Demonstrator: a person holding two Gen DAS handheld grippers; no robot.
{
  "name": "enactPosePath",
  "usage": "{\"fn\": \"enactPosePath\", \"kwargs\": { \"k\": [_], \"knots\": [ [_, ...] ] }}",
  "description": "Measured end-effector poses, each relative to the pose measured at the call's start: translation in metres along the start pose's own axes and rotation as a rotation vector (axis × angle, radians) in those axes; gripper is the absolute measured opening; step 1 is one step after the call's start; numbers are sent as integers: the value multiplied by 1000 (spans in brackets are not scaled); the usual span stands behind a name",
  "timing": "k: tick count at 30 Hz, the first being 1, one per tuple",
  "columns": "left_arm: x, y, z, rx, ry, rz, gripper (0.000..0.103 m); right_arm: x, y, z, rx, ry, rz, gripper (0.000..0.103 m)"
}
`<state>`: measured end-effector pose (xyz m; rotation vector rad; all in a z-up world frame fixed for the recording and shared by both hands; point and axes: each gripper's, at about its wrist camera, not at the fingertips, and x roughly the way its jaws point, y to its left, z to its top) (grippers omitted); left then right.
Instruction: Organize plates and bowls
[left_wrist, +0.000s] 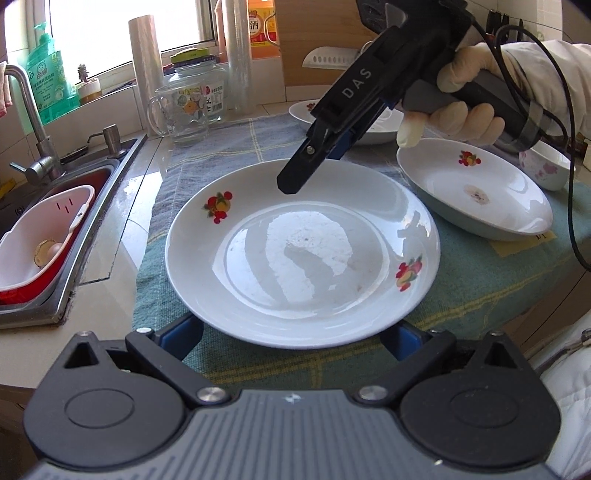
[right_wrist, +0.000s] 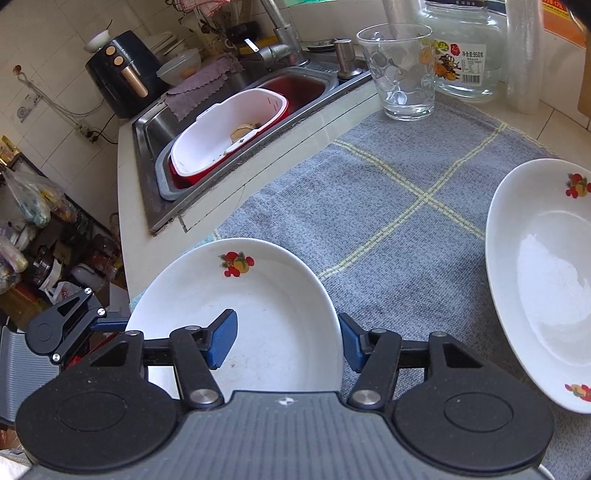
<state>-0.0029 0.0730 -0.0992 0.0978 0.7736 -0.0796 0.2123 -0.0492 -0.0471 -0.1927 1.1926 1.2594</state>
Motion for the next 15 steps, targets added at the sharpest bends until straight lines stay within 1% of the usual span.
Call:
{"fn": "enactPosePath", "kwargs": {
  "k": [3, 7, 11, 15],
  "knots": [
    [2, -1, 2, 15, -3, -6, 100, 2, -3, 3, -2, 23, 32, 64],
    [1, 0, 1, 6, 0, -13, 100, 3, -3, 5, -10, 38, 44, 65],
    [1, 1, 4, -6, 11, -15, 100, 1, -6, 6, 8, 35, 59, 65],
    [2, 4, 7, -17, 5, -13, 100, -1, -7, 9, 4, 30, 64, 65]
  ]
}}
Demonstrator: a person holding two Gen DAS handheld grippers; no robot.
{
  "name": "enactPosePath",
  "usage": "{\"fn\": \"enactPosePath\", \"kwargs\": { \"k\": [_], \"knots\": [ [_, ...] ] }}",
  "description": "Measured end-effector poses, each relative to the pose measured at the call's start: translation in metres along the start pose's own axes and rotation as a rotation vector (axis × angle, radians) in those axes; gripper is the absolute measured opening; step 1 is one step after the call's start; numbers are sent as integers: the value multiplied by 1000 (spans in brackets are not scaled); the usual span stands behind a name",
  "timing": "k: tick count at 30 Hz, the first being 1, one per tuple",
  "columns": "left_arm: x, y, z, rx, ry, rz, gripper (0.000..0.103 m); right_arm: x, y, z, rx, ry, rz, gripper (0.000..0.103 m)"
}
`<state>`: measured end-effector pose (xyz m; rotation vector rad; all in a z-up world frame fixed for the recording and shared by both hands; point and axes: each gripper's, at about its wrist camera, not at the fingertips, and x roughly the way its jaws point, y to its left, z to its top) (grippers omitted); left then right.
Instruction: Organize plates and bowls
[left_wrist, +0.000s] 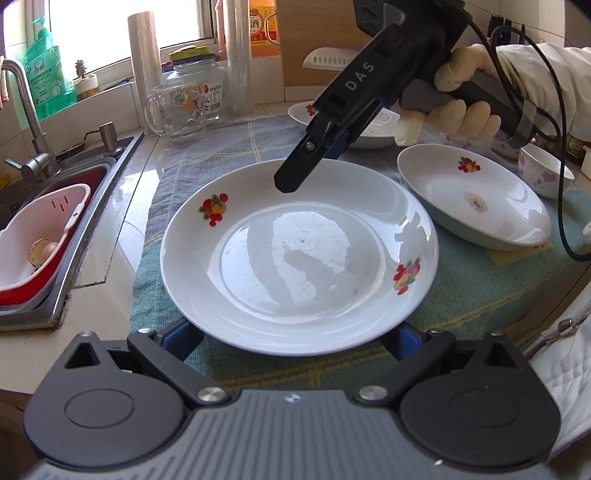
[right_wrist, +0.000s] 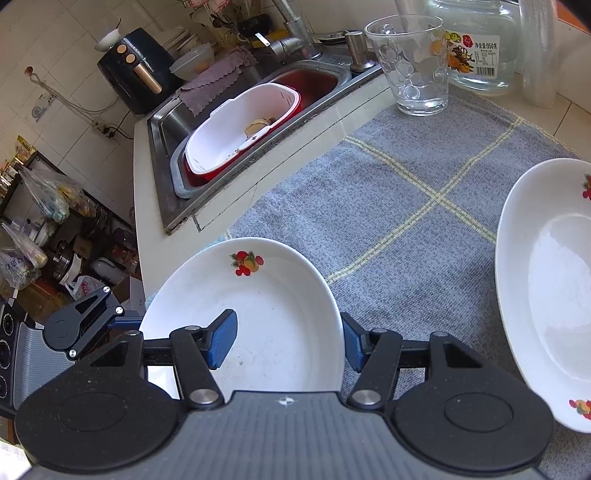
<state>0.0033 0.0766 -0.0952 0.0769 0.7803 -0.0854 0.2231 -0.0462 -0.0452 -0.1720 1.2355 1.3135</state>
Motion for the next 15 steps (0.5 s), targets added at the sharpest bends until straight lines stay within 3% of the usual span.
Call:
{"fn": "enactPosePath", "kwargs": {
  "k": [15],
  "knots": [
    [29, 30, 44, 42, -32, 33, 100, -11, -26, 44, -23, -83, -19, 65]
  ]
}}
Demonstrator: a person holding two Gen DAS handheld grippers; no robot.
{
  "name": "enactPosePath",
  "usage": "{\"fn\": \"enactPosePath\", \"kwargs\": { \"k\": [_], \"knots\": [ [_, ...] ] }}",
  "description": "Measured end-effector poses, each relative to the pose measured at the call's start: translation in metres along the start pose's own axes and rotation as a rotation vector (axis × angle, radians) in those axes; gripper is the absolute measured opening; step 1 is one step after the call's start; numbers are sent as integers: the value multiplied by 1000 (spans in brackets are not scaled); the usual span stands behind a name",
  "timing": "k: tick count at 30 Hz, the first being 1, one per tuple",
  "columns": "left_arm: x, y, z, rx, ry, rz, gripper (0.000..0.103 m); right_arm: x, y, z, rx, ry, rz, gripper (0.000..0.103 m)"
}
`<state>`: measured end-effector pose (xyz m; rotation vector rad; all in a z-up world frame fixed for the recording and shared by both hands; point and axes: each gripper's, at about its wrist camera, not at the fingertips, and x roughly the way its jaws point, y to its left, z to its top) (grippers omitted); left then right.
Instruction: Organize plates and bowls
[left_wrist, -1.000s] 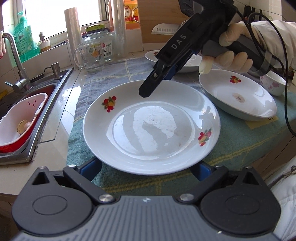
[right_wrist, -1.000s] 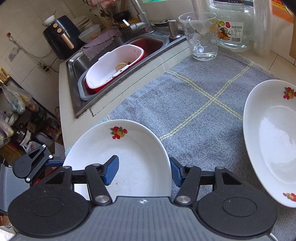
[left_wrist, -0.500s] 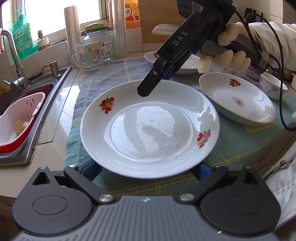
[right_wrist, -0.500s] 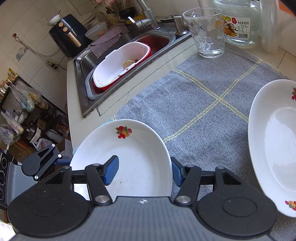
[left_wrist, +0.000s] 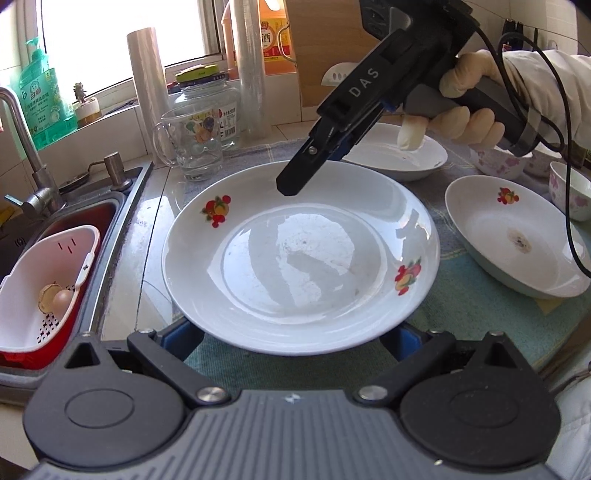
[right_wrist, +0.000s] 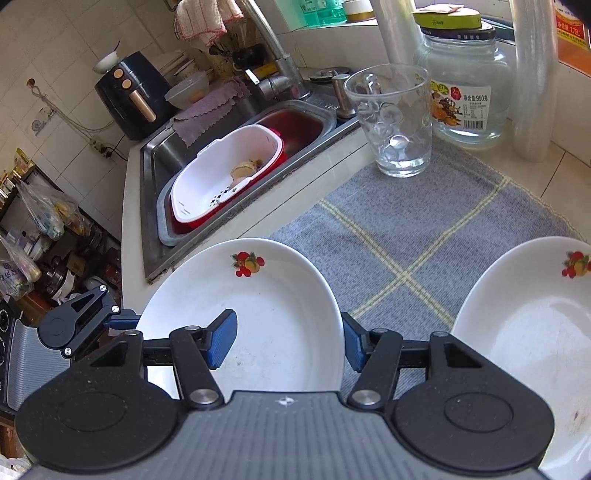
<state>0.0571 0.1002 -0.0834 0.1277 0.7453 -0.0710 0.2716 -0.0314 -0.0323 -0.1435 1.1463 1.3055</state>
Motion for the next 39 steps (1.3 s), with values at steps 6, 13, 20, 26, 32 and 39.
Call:
{"fn": "enactPosePath", "kwargs": {
  "k": [6, 13, 20, 26, 32, 39],
  "knots": [
    [22, 13, 14, 25, -2, 2, 100, 10, -17, 19, -6, -9, -31, 65],
    [41, 25, 22, 29, 5, -9, 100, 21, -33, 30, 7, -10, -72, 65],
    [46, 28, 24, 37, 20, -15, 100, 29, -36, 28, 17, 1, -96, 65],
    [45, 27, 23, 45, 22, -22, 100, 30, -31, 28, 3, -6, -92, 80],
    [33, 28, 20, 30, 7, -18, 100, 20, -16, 26, -25, -36, -122, 95],
    [6, 25, 13, -1, -6, 0, 101, -11, 9, 13, -25, -115, -168, 103]
  ]
}}
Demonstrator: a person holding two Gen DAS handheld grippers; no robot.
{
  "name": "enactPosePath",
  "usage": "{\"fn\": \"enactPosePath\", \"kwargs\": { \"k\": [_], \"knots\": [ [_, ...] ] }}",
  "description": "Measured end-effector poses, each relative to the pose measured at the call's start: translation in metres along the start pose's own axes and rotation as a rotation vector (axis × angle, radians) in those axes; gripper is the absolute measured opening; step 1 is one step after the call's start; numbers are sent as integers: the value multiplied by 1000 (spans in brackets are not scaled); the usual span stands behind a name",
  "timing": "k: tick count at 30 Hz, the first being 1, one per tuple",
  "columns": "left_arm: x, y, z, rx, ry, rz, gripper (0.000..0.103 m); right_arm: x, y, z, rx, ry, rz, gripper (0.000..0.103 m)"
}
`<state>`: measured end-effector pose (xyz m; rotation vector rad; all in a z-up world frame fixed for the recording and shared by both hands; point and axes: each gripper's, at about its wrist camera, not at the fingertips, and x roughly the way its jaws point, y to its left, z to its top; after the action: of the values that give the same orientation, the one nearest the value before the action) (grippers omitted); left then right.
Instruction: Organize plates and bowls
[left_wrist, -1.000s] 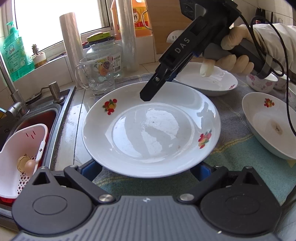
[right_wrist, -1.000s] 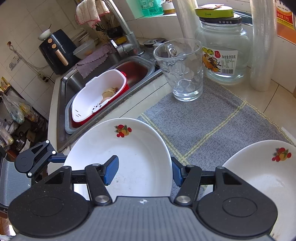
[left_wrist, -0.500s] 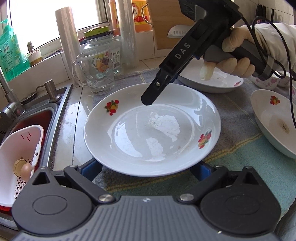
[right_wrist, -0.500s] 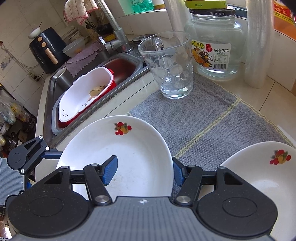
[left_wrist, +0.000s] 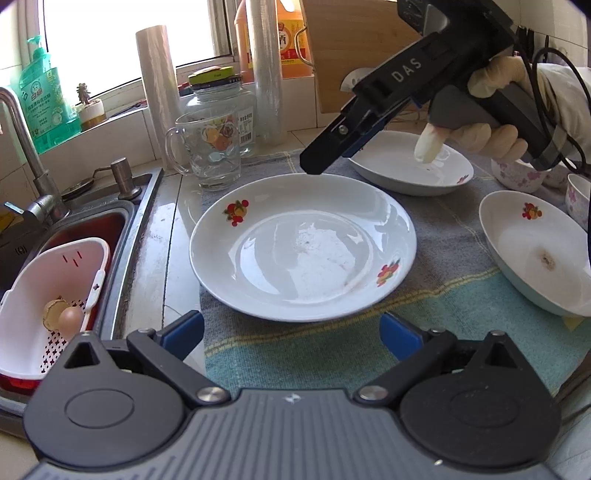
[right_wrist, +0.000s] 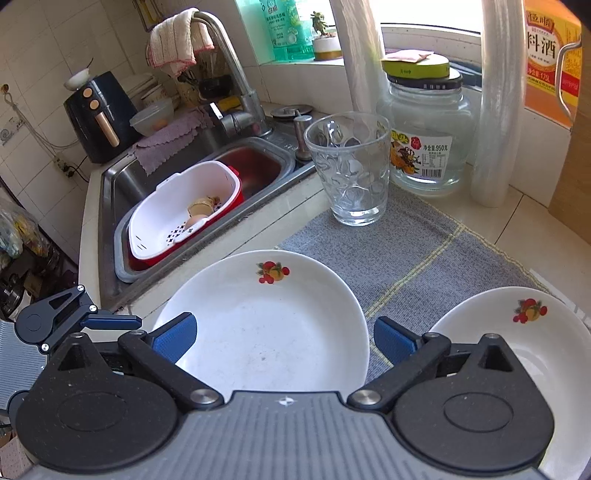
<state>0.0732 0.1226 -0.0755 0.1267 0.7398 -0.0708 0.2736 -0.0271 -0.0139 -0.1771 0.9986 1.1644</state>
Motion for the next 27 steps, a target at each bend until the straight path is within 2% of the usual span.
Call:
{"fn": "enactPosePath", "kwargs": {
  "k": [3, 9, 16, 21, 27],
  "knots": [
    [-12, -7, -4, -1, -1, 1, 101, -18, 18, -12, -28, -27, -39, 103],
    [-39, -20, -13, -47, -7, -39, 101, -62, 55, -56, -53, -95, -176, 103],
    [-65, -36, -20, -103, -47, -82, 101, -101, 89, -125, 18, -134, -327, 103],
    [-73, -49, -17, -106, -46, -54, 102, -120, 111, -169, 67, -158, -436, 103],
    [-78, -69, -13, -115, -65, -85, 102, -138, 116, -211, 137, -163, -505, 103]
  ]
}}
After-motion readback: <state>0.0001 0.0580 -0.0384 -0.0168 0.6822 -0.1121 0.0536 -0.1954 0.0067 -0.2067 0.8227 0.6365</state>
